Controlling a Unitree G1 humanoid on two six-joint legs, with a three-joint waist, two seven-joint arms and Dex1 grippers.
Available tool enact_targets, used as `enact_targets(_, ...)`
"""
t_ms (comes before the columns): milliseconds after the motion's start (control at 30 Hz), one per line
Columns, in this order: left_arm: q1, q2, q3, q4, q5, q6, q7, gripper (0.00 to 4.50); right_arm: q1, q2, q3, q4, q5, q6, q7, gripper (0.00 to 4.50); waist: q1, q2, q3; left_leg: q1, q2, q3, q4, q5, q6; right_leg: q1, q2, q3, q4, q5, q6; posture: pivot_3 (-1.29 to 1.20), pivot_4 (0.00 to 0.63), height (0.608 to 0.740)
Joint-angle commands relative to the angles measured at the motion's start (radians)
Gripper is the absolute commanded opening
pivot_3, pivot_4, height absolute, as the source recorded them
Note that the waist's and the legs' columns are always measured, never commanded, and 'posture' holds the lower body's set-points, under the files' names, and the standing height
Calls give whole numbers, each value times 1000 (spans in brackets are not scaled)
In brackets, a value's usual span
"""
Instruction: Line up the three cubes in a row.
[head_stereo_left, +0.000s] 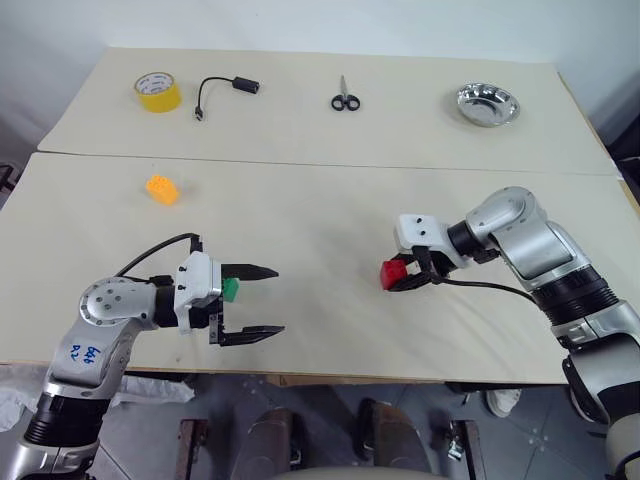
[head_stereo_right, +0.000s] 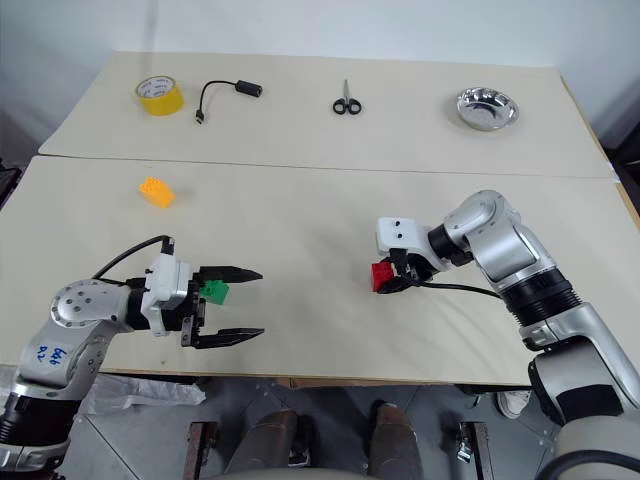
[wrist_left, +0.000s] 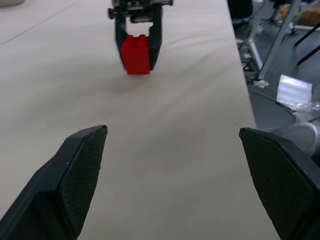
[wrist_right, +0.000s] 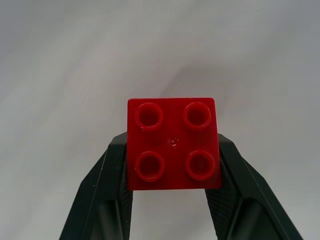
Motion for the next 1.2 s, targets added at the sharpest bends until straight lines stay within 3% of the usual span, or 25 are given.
enact_targets(33, 20, 18, 36, -55, -23, 8, 12, 4500, 35, -36, -23, -79, -14, 14, 5, 1521, 0, 0, 0, 0, 0, 0, 0, 0, 0, 0, 0, 0, 0, 0, 0, 0, 150, 740)
enact_targets(133, 24, 25, 50, -57, -21, 12, 18, 4500, 165, -91, -85, -199, 14, 53, -36, 1521, 8, 0, 0, 0, 0, -2, 0, 0, 0, 1, 0, -1, 0, 0, 0, 0, 150, 740)
enact_targets(267, 3, 25, 40, -46, -20, 16, 18, 4500, 253, -83, -135, -268, 34, 83, -91, 1521, 6, -1, 0, 0, -1, -1, 0, 0, 0, 1, 0, 0, 0, 0, 0, 0, 150, 740)
enact_targets(700, -53, 23, 19, 11, -9, -3, -18, 4500, 271, -74, -152, -217, 39, -18, -89, 1521, 2, -1, 0, 2, 0, 1, 0, 0, 0, 1, 1, 1, 0, 0, 0, 0, 150, 740)
enact_targets(833, -44, 21, 42, 17, 5, -27, 1, 4500, 290, -103, -203, -195, 70, -132, -63, 2813, 1, -1, 0, 2, 0, 1, 0, 0, 0, 1, 1, 1, 0, 0, 0, 0, 150, 740)
enact_targets(1000, 50, 6, 201, 21, -48, -24, 83, 4500, 380, -109, -372, -183, 241, -278, 8, 4436, 2, -1, 0, 2, 0, 1, 0, 0, 0, 1, 1, 1, -1, 0, 0, 0, 150, 740)
enact_targets(1200, 219, 30, 382, 63, -43, -55, 91, 4500, 492, -21, -539, -191, 452, -361, 26, 4436, 0, -1, 0, 4, 2, 3, -1, 0, -1, 2, 1, 2, -1, 0, 0, 0, 150, 740)
